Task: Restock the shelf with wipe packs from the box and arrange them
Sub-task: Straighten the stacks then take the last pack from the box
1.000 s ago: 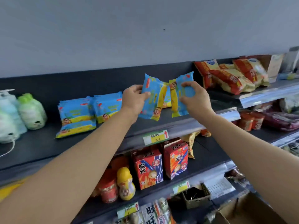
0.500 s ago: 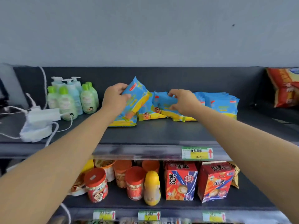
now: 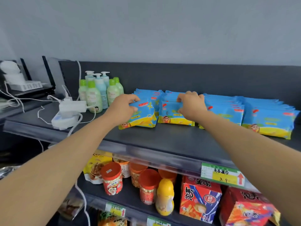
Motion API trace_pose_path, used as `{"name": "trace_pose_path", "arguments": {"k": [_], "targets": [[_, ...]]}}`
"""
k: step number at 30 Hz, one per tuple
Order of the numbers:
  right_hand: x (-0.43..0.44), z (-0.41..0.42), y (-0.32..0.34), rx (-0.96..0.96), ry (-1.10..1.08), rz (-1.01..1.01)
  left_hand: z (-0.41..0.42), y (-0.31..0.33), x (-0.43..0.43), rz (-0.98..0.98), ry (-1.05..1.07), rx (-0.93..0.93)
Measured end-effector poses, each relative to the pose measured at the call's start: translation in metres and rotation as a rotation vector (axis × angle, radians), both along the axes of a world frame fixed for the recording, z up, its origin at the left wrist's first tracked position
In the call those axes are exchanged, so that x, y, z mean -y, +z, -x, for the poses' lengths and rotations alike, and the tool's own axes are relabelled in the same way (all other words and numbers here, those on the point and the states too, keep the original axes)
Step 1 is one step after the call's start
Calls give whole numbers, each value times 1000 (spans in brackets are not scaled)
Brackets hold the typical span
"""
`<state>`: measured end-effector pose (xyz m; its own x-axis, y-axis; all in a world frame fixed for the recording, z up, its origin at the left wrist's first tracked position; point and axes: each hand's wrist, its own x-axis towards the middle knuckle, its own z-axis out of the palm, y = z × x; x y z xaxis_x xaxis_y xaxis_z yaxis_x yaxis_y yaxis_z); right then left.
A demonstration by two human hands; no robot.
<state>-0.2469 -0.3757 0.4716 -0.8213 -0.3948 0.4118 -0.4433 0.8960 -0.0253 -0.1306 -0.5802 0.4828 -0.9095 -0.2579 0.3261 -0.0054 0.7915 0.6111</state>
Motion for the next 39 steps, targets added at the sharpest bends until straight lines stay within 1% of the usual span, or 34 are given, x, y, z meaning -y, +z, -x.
{"name": "trace_pose_path", "arguments": {"k": [3,10,12,14,16,18,22,25,27,32,36,39], "targets": [[4,3,-3,-68,-40,-24,0,0,6,22,-22,20],[10,-6,-1,-106,-108,-125,14,1,12,79,-65,36],[16,-10,-1,-150,-91,-141,20,3,15,104,-83,32],[24,-16,0,-159,-2,-120,24,4,17,121,-101,25],[36,-22,-1,-114,119,-127,27,6,19,139,-114,21],[47,-27,-7,-45,183,-175,28,7,24,151,-122,16],[67,-29,-17,87,230,-223,25,8,43,170,-130,7],[77,-29,-17,289,232,-144,21,8,58,167,-127,5],[83,-30,-17,365,230,-134,20,8,64,176,-124,0],[96,-34,-14,421,182,-204,17,9,69,181,-120,5],[104,-29,-16,333,155,-299,17,10,69,178,-131,20],[109,-29,-14,308,144,-311,16,15,73,193,-139,18]]}}
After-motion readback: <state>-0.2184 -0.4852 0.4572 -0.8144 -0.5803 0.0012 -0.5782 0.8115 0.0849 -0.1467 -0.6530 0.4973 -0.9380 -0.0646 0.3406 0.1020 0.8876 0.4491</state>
